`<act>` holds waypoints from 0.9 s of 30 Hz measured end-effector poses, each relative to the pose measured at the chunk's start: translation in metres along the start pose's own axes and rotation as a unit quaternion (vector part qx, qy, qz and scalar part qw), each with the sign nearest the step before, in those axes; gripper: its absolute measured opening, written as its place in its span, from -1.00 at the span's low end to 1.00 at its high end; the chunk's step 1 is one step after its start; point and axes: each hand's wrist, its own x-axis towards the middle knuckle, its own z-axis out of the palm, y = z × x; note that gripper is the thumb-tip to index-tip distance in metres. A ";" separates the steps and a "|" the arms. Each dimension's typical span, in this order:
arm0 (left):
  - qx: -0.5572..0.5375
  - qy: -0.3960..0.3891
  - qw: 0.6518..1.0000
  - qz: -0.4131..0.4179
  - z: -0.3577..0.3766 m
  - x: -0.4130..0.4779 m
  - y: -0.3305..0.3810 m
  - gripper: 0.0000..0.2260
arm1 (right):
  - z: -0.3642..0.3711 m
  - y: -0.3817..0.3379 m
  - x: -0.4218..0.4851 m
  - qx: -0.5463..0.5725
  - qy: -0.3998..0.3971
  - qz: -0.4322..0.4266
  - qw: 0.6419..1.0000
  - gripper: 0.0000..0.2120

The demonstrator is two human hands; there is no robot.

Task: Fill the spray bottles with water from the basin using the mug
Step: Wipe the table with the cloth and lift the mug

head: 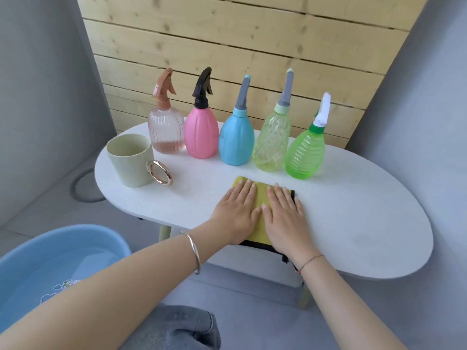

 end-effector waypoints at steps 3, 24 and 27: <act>0.002 -0.006 1.000 0.030 0.007 0.008 0.035 -0.47 | -0.009 0.032 -0.019 -0.005 -0.001 0.034 0.999 -0.51; -0.028 -0.017 0.995 0.093 0.036 0.082 0.182 -0.46 | -0.054 0.192 -0.039 0.021 -0.015 0.143 0.989 -0.54; -0.036 -0.009 0.996 0.077 0.038 0.104 0.197 -0.45 | -0.060 0.217 -0.021 0.022 -0.024 0.138 0.990 -0.55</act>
